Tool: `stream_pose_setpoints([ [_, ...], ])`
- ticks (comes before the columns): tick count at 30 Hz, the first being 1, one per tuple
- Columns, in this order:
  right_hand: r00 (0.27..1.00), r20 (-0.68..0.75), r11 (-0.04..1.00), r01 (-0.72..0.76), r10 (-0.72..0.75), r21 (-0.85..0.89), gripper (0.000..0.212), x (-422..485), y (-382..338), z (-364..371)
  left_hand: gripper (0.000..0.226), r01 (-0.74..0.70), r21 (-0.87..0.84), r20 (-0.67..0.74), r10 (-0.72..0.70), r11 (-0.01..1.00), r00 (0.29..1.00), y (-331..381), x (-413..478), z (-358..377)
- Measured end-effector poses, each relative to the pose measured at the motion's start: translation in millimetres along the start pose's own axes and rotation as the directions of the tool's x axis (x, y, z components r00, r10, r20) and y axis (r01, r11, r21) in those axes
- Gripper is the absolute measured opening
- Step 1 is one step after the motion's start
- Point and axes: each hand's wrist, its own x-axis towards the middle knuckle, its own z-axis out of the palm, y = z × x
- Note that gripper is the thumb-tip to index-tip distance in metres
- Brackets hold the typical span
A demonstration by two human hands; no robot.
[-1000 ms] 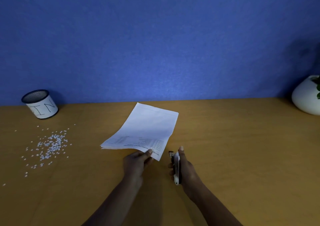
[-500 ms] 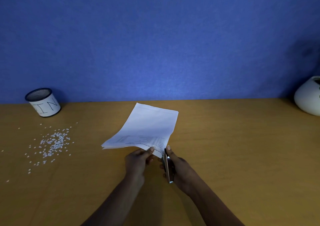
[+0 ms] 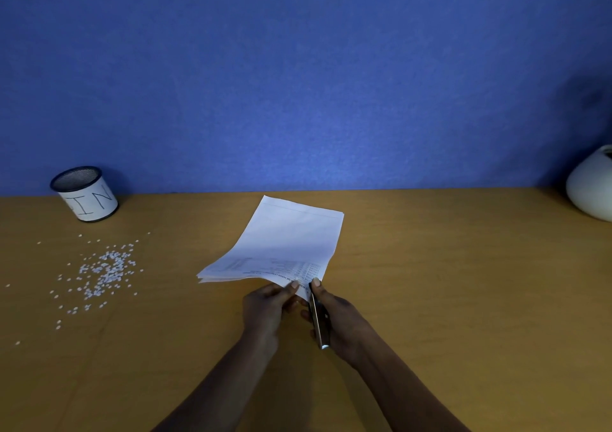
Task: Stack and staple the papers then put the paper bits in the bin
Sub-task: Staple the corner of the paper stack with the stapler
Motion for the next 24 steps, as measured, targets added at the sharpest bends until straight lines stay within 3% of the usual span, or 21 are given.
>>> stream_pose_setpoints([
  [24,0.997,-0.044,0.997,0.062,-0.064,-0.039,0.027,6.8,5.6,0.5,0.016,-0.003,0.024,0.026,0.002,1.000,1.000,-2.8,0.8,0.4],
])
